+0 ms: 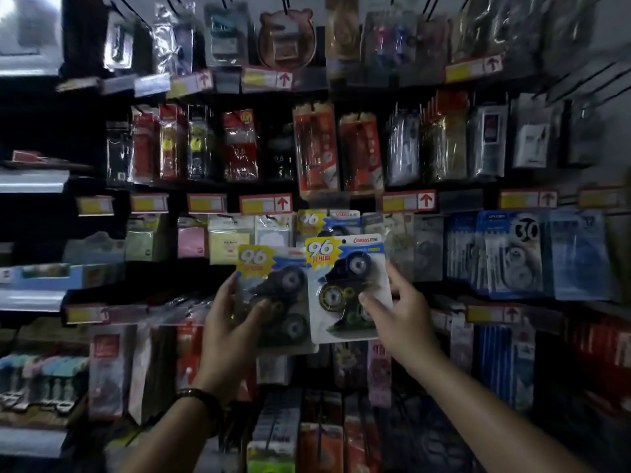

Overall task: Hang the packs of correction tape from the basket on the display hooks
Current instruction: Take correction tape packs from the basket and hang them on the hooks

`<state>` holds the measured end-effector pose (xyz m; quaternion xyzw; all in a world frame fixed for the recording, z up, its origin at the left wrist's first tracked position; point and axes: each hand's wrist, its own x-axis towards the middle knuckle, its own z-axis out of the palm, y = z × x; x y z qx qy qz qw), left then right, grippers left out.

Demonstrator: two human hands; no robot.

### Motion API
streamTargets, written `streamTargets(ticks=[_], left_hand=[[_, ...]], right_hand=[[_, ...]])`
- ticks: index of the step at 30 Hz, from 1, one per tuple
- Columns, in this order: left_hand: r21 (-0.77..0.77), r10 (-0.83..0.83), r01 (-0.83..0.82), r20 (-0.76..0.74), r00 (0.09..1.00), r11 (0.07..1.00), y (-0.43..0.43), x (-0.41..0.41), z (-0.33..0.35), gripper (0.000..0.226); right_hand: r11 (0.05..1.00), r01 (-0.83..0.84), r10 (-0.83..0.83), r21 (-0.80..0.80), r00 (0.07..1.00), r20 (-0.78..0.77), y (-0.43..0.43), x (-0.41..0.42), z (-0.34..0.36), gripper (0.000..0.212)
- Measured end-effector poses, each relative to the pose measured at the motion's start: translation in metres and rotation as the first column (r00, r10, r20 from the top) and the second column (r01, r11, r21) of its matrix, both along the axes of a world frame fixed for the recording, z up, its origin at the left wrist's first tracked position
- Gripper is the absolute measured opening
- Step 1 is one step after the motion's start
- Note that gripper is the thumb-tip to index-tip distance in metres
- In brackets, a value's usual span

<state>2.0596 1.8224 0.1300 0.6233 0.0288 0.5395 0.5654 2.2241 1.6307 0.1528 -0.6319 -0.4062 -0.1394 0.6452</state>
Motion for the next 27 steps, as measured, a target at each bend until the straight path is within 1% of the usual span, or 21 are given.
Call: streamTargets(ticks=[6,10,16,23,27], left_hand=[[-0.043,0.132,-0.128,0.123,0.984,0.991,0.039,-0.018,0.007,0.068],[-0.044,0.073,-0.069,0.102,0.992,0.997,0.045,-0.023,0.009,0.066],[-0.012,0.028,-0.027,0.08,0.996,1.0,0.047,-0.018,0.015,0.068],[0.01,-0.004,0.004,0.058,0.998,1.0,0.042,-0.015,0.021,0.07],[-0.006,0.004,-0.003,0.056,0.998,1.0,0.035,-0.011,0.023,0.07]], right_hand=[[0.998,0.066,-0.065,-0.021,0.998,0.015,0.037,0.018,0.03,0.079],[0.998,0.066,-0.066,0.008,0.998,0.002,0.06,0.025,0.034,0.078],[0.993,0.103,-0.105,0.056,0.994,0.039,0.084,0.026,0.041,0.077],[0.989,0.139,-0.14,0.057,0.99,0.021,0.093,0.03,0.051,0.078],[0.986,0.163,-0.163,0.039,0.987,0.012,0.09,0.03,0.053,0.07]])
